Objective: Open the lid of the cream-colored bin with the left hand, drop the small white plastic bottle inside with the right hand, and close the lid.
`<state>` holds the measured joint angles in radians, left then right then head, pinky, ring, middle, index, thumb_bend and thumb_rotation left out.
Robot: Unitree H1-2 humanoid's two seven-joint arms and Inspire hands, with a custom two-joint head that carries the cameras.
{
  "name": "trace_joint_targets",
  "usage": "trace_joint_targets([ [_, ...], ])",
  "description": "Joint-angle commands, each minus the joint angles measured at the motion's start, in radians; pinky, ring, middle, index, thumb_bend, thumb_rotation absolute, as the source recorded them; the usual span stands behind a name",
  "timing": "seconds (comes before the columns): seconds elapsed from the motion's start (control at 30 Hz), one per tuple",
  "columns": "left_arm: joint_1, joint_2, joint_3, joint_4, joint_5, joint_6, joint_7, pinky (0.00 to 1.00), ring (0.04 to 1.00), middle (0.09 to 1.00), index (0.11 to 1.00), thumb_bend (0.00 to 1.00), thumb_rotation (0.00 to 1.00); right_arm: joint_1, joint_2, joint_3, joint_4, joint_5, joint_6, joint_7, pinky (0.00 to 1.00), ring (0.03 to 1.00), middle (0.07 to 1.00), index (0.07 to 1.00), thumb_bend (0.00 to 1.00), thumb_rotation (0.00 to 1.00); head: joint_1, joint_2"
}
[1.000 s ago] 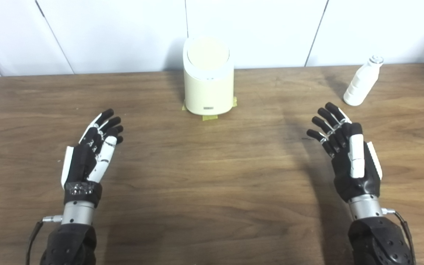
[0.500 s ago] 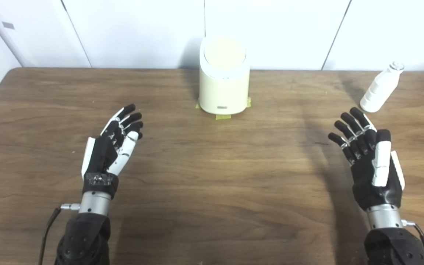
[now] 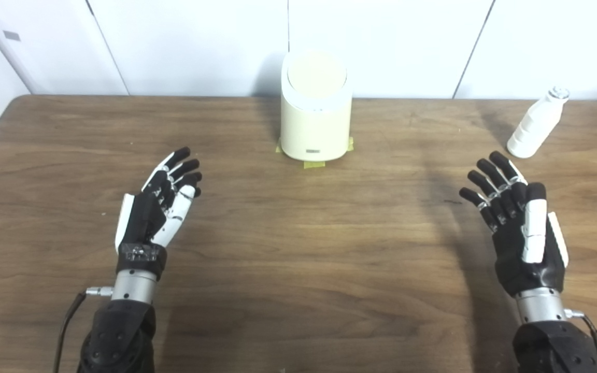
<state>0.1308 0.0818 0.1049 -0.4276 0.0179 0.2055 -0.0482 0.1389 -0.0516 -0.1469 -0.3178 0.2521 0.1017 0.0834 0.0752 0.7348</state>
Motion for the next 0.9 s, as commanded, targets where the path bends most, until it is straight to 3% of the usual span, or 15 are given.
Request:
trace_joint_targets([
  [0.0, 0.185, -0.014, -0.015, -0.007, 0.015, -0.086, 0.007, 0.76, 0.812, 0.838, 0.905, 0.37, 0.51, 0.139, 0.012, 0.010, -0.005, -0.012, -0.077, 0.013, 0.73, 0.832, 0.853, 0.845, 0.50, 0.88, -0.004, -0.012],
  [0.43, 0.192, -0.017, -0.003, 0.094, 0.035, -0.189, 0.021, 0.79, 0.821, 0.837, 0.907, 0.38, 0.43, 0.145, 0.030, 0.017, 0.140, -0.013, -0.217, 0.033, 0.73, 0.829, 0.842, 0.831, 0.50, 0.84, -0.022, -0.200],
  [0.7, 0.164, -0.027, -0.002, 0.106, 0.035, -0.190, 0.025, 0.79, 0.836, 0.856, 0.924, 0.34, 0.35, 0.131, 0.034, 0.016, 0.188, -0.003, -0.239, 0.023, 0.71, 0.827, 0.832, 0.815, 0.51, 0.78, -0.036, -0.254],
  [0.8, 0.150, -0.026, -0.003, 0.106, 0.043, -0.203, 0.031, 0.79, 0.830, 0.847, 0.922, 0.38, 0.38, 0.125, 0.038, 0.014, 0.199, -0.004, -0.240, 0.015, 0.70, 0.823, 0.827, 0.809, 0.51, 0.77, -0.038, -0.270],
  [0.87, 0.139, -0.022, -0.003, 0.110, 0.043, -0.213, 0.030, 0.76, 0.823, 0.843, 0.920, 0.47, 0.42, 0.121, 0.039, 0.015, 0.212, -0.007, -0.249, 0.014, 0.71, 0.823, 0.828, 0.810, 0.50, 0.76, -0.041, -0.284],
])
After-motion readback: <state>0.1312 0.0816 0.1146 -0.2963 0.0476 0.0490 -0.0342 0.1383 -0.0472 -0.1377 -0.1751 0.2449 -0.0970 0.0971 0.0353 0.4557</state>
